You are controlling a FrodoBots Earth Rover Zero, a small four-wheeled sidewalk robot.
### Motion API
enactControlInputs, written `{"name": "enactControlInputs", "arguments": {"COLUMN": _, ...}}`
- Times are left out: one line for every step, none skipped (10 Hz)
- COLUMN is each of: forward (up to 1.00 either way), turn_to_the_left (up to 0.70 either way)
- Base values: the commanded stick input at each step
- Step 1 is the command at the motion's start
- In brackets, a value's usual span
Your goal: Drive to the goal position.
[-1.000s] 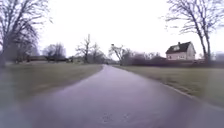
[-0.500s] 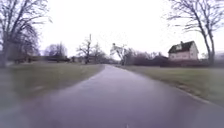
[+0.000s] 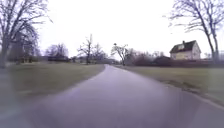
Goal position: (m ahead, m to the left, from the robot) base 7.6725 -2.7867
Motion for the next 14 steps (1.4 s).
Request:
{"name": "enactControlInputs", "arguments": {"forward": 1.00, "turn_to_the_left": 0.00}}
{"name": "enactControlInputs", "arguments": {"forward": 1.00, "turn_to_the_left": 0.00}}
{"name": "enactControlInputs", "arguments": {"forward": 1.00, "turn_to_the_left": 0.00}}
{"name": "enactControlInputs", "arguments": {"forward": 1.00, "turn_to_the_left": 0.00}}
{"name": "enactControlInputs", "arguments": {"forward": 1.00, "turn_to_the_left": 0.00}}
{"name": "enactControlInputs", "arguments": {"forward": 1.00, "turn_to_the_left": 0.00}}
{"name": "enactControlInputs", "arguments": {"forward": 1.00, "turn_to_the_left": 0.00}}
{"name": "enactControlInputs", "arguments": {"forward": 1.00, "turn_to_the_left": 0.00}}
{"name": "enactControlInputs", "arguments": {"forward": 1.00, "turn_to_the_left": 0.00}}
{"name": "enactControlInputs", "arguments": {"forward": 1.00, "turn_to_the_left": 0.00}}
{"name": "enactControlInputs", "arguments": {"forward": 1.00, "turn_to_the_left": 0.00}}
{"name": "enactControlInputs", "arguments": {"forward": 1.00, "turn_to_the_left": 0.00}}
{"name": "enactControlInputs", "arguments": {"forward": 1.00, "turn_to_the_left": 0.00}}
{"name": "enactControlInputs", "arguments": {"forward": 1.00, "turn_to_the_left": 0.00}}
